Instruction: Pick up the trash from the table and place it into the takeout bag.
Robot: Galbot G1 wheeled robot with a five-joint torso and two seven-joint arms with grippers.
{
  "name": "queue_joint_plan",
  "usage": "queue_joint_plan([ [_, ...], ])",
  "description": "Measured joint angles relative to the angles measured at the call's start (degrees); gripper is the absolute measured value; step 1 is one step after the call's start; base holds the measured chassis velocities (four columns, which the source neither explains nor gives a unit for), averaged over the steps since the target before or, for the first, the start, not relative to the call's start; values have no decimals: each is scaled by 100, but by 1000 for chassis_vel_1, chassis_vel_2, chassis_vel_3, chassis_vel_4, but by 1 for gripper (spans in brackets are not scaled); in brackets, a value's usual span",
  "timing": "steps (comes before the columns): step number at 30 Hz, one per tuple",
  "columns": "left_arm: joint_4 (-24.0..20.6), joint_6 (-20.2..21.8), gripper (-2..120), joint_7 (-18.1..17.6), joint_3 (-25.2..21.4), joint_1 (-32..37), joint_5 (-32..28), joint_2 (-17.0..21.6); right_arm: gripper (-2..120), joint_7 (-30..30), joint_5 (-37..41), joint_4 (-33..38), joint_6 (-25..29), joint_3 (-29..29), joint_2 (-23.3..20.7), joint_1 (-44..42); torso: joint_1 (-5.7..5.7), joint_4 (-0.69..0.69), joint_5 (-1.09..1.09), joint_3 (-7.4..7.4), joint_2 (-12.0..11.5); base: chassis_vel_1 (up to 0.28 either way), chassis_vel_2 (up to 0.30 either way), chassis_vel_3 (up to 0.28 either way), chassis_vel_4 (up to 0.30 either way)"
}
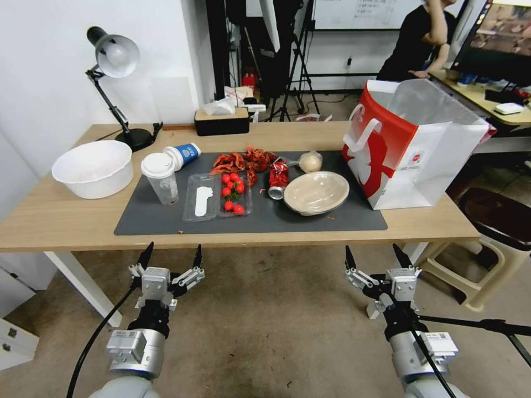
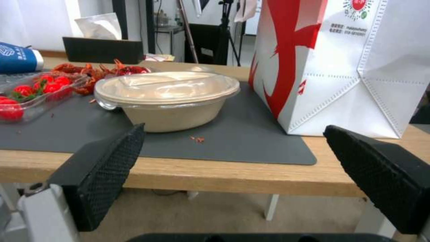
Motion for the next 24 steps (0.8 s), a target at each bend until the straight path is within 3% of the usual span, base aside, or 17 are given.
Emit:
queue_joint_plan([
  [24, -6, 36, 100, -29, 13, -44, -109, 28, 100, -55, 0, 24, -8, 1, 30, -4, 0, 1, 0, 0, 0, 0, 0, 0, 0],
])
